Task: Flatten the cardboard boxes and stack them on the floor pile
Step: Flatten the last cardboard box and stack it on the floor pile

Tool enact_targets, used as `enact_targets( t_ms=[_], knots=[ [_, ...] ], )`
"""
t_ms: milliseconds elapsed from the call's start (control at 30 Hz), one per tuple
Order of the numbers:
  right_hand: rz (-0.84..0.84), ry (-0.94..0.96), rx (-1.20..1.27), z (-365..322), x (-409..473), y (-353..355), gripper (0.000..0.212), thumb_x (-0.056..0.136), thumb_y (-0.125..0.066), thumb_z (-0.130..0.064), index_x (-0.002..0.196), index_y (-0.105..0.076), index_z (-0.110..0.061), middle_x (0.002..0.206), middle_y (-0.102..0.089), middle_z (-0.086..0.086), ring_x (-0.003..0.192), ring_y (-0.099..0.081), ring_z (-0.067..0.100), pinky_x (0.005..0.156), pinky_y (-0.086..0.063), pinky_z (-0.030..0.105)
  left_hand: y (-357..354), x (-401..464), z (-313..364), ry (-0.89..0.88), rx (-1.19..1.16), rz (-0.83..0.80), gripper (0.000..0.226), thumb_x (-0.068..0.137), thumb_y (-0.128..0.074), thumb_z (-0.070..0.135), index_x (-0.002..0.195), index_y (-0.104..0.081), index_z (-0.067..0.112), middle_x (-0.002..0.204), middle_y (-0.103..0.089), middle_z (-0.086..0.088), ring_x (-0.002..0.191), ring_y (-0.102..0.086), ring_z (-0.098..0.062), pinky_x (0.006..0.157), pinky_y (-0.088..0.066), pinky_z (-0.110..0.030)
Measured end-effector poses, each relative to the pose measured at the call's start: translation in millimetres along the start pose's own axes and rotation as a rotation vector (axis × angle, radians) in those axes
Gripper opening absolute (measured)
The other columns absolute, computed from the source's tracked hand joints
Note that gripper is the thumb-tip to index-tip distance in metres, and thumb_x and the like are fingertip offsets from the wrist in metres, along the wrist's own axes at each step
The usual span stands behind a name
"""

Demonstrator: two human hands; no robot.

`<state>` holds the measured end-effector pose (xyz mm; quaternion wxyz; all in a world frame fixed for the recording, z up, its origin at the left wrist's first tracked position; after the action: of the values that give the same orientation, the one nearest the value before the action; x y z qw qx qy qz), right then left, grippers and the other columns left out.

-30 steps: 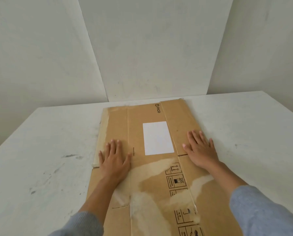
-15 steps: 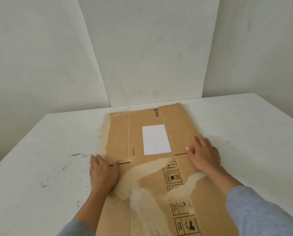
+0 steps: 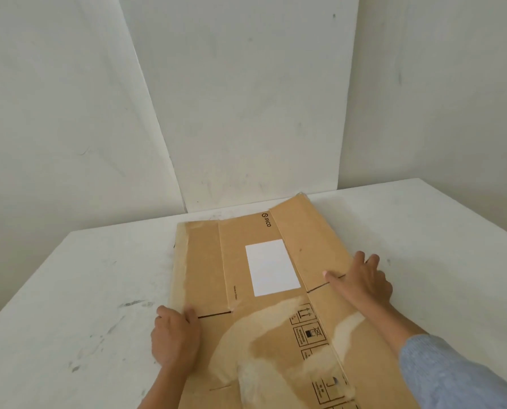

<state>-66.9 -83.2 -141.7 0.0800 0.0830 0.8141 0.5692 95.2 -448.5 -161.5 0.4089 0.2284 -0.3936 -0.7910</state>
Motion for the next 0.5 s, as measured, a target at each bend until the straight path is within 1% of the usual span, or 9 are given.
enact_targets(
  t_ms=[33,100,167,233,267,300,367,433,500],
  knots=[
    [0.008,0.024,-0.021,-1.8,-0.8,2.8,0.072,0.076,-0.057,-0.063,0.123,-0.037,-0.013,0.122,-0.049,0.011,0.105,-0.056,0.033,0.070,-0.040,0.034,1.6,-0.5,2.4,-0.032,0.017,-0.002,0.033,0.091,-0.043,0.033,0.097,-0.041,0.000,0.106,-0.058,-0.024,0.094,-0.056,-0.043,0.068,-0.040,-0.041],
    [0.032,0.088,-0.085,-4.4,-3.2,6.5,0.064,0.080,-0.051,-0.063,0.116,-0.037,-0.012,0.113,-0.059,0.011,0.097,-0.062,0.031,0.063,-0.039,0.030,7.8,-0.4,6.1,-0.091,0.025,0.012,0.030,0.092,-0.043,0.033,0.092,-0.038,0.003,0.106,-0.058,-0.023,0.094,-0.056,-0.044,0.067,-0.036,-0.039],
    [0.074,0.143,-0.104,-5.8,-5.9,12.6,0.060,0.082,-0.049,-0.062,0.111,-0.038,-0.011,0.108,-0.062,0.011,0.092,-0.064,0.031,0.061,-0.038,0.029,14.7,-0.1,10.9,-0.162,-0.015,0.037,0.027,0.093,-0.044,0.030,0.088,-0.036,0.005,0.102,-0.059,-0.023,0.088,-0.055,-0.040,0.067,-0.036,-0.038],
    [0.114,0.166,-0.101,-5.3,-7.4,21.8,0.059,0.083,-0.049,-0.061,0.109,-0.038,-0.010,0.105,-0.062,0.012,0.089,-0.064,0.031,0.059,-0.037,0.029,20.1,-0.8,20.0,-0.232,-0.062,0.050,0.023,0.093,-0.045,0.027,0.087,-0.036,0.006,0.095,-0.059,-0.021,0.078,-0.049,-0.032,0.066,-0.035,-0.037],
    [0.133,0.169,-0.103,-5.1,-7.2,27.9,0.058,0.083,-0.049,-0.061,0.109,-0.038,-0.009,0.104,-0.062,0.012,0.088,-0.064,0.030,0.058,-0.037,0.029,22.8,-1.4,26.3,-0.257,-0.082,0.052,0.021,0.093,-0.045,0.026,0.088,-0.037,0.007,0.092,-0.057,-0.019,0.077,-0.045,-0.029,0.067,-0.035,-0.036],
    [0.151,0.174,-0.106,-4.8,-6.3,35.6,0.057,0.083,-0.049,-0.060,0.108,-0.039,-0.009,0.103,-0.062,0.012,0.088,-0.064,0.030,0.058,-0.037,0.029,25.7,-2.9,34.2,-0.278,-0.097,0.051,0.020,0.093,-0.045,0.025,0.091,-0.040,0.006,0.089,-0.055,-0.016,0.077,-0.045,-0.029,0.067,-0.034,-0.036],
    [0.182,0.179,-0.109,-1.9,-2.4,53.2,0.055,0.084,-0.049,-0.058,0.108,-0.039,-0.009,0.102,-0.062,0.011,0.087,-0.064,0.029,0.058,-0.037,0.029,29.5,-6.4,53.5,-0.313,-0.116,0.047,0.024,0.093,-0.045,0.023,0.100,-0.046,0.001,0.088,-0.053,-0.016,0.086,-0.051,-0.035,0.069,-0.034,-0.036],
    [0.219,0.178,-0.101,4.8,3.3,72.8,0.054,0.085,-0.049,-0.057,0.108,-0.040,-0.009,0.102,-0.062,0.011,0.087,-0.064,0.029,0.058,-0.037,0.029,32.2,-11.9,74.2,-0.337,-0.135,0.052,0.029,0.093,-0.046,0.023,0.106,-0.047,-0.002,0.096,-0.057,-0.021,0.094,-0.053,-0.038,0.071,-0.033,-0.035],
    [0.260,0.176,-0.092,16.7,12.0,93.7,0.053,0.085,-0.048,-0.057,0.107,-0.040,-0.009,0.101,-0.062,0.011,0.085,-0.064,0.028,0.057,-0.037,0.029,32.7,-19.9,98.2,-0.364,-0.161,0.063,0.030,0.092,-0.047,0.023,0.105,-0.048,-0.003,0.100,-0.059,-0.024,0.096,-0.053,-0.038,0.071,-0.032,-0.035]
  ],
)
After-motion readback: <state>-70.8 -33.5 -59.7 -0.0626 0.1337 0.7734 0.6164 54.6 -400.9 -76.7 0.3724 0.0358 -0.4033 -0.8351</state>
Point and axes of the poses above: each hand's wrist, its own x-axis towards the middle knuckle, its own y-axis out of the back of the hand, z = x × y, the point moved 8 cm from there along x, towards the middle knuckle
